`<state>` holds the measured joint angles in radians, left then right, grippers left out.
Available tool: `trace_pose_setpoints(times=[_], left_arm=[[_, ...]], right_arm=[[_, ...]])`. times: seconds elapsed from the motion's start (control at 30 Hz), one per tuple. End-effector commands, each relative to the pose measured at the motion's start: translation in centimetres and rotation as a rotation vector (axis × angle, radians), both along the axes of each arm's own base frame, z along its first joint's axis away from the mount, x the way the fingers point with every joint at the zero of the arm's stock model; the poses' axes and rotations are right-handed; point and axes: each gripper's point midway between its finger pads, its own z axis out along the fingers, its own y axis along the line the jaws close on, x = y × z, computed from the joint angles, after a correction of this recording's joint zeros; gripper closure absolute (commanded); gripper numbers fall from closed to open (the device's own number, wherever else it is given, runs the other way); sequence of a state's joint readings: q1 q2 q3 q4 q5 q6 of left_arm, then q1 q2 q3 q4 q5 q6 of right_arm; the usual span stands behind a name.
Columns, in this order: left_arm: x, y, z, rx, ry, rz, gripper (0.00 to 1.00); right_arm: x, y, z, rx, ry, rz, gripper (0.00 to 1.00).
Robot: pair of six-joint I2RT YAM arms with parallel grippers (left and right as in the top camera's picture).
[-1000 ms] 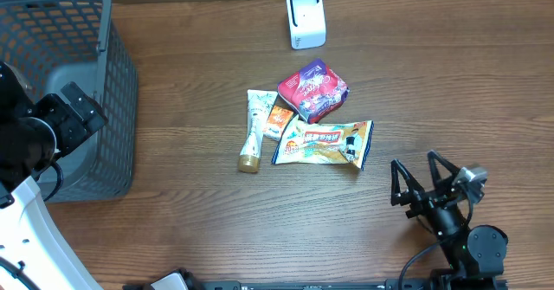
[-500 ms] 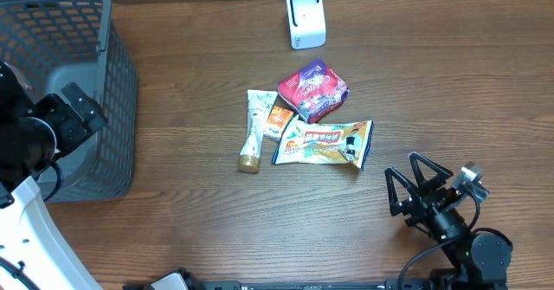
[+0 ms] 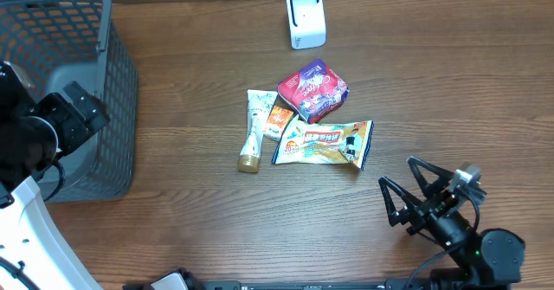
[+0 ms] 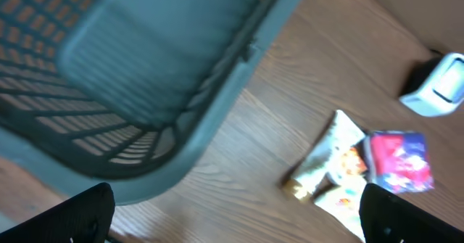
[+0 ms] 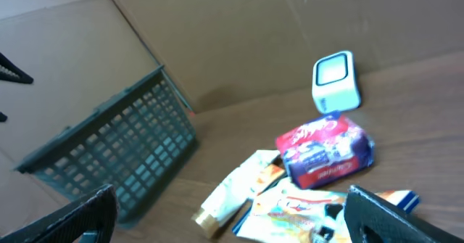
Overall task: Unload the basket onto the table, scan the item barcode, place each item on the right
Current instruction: 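Raise both grippers and move them toward the items on the table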
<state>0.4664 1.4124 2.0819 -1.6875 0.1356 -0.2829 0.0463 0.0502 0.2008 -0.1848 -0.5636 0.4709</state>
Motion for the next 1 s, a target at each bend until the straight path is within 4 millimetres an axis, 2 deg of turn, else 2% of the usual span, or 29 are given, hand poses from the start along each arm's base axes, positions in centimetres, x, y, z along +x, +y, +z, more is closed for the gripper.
trace_pose_setpoints(times=[0.0, 0.13, 0.2, 0.33, 0.47, 0.57, 0.63, 0.77, 0.9, 0.97], left_arm=[[1.5, -3.9, 0.8, -0.178, -0.093, -0.163, 0.00], [2.3, -8.4, 2.9, -0.263, -0.233, -0.481, 0.00], [2.3, -9.8, 3.5, -0.292, -0.264, -0.550, 0.00], [2.2, -12.0, 3.6, -0.317, -0.263, -0.632, 0.00], [1.5, -16.1, 3.5, -0.328, -0.238, -0.797, 0.00], [0.9, -18.8, 2.9, -0.288, -0.198, -0.904, 0.00], [0.9, -19.2, 2.3, -0.256, -0.153, -0.882, 0.00], [1.2, -18.6, 0.8, -0.211, -0.053, -0.736, 0.00], [1.1, -19.7, 0.3, -0.213, -0.025, -0.770, 0.00], [1.2, -20.6, -0.1, -0.217, -0.008, -0.800, 0.00]], right_arm=[[0.1, -0.4, 2.6, -0.095, -0.043, -0.027, 0.00], [0.9, -0.3, 3.7, -0.155, 0.038, -0.018, 0.00], [1.7, -0.3, 4.5, -0.201, 0.097, -0.006, 0.00], [2.7, 0.4, 6.2, -0.205, 0.172, 0.047, 0.00], [2.9, 2.2, 7.3, -0.166, 0.188, 0.182, 0.00], [3.7, 2.6, 7.4, -0.162, 0.181, 0.204, 0.00], [4.3, 2.4, 7.2, -0.161, 0.190, 0.190, 0.00], [6.7, 0.1, 5.9, -0.075, 0.350, -0.001, 0.00], [7.5, -0.2, 5.4, -0.082, 0.485, -0.021, 0.00], [8.1, -0.2, 5.6, -0.154, 0.575, 0.003, 0.00]])
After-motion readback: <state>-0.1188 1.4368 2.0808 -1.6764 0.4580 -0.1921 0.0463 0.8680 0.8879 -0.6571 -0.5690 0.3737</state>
